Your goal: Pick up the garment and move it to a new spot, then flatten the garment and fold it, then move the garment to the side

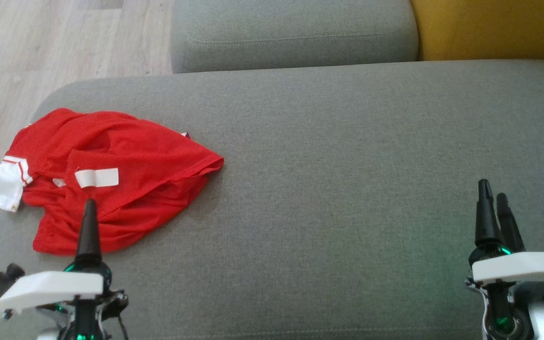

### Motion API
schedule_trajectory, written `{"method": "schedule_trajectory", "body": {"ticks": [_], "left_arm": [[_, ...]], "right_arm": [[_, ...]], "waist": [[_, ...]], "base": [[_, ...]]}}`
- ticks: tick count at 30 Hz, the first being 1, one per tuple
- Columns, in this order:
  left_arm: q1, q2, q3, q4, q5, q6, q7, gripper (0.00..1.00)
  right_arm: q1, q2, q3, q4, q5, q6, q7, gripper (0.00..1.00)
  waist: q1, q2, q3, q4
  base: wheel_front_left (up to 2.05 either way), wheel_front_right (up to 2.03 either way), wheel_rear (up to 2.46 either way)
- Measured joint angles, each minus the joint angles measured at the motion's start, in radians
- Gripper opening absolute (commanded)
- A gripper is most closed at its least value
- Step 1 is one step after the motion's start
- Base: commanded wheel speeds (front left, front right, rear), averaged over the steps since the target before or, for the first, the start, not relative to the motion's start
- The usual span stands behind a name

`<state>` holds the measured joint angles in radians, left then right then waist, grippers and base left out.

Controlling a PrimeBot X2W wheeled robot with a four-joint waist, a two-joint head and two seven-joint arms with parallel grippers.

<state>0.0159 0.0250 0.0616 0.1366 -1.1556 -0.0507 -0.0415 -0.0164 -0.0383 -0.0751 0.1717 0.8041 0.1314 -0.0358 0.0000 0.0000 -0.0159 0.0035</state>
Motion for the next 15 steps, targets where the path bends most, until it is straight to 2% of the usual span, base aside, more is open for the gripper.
{"method": "schedule_trajectory", "body": {"ticks": [15], "left_arm": [[0.0,0.002,-0.086,-0.079,0.307,0.042,-0.041,1.0]], "right_arm": [[0.0,0.0,0.028,-0.051,-0.271,0.0,-0.045,1.0]], "waist": [[0.0,0.0,-0.006,0.001]], "base": [[0.0,0.0,0.0]]}}
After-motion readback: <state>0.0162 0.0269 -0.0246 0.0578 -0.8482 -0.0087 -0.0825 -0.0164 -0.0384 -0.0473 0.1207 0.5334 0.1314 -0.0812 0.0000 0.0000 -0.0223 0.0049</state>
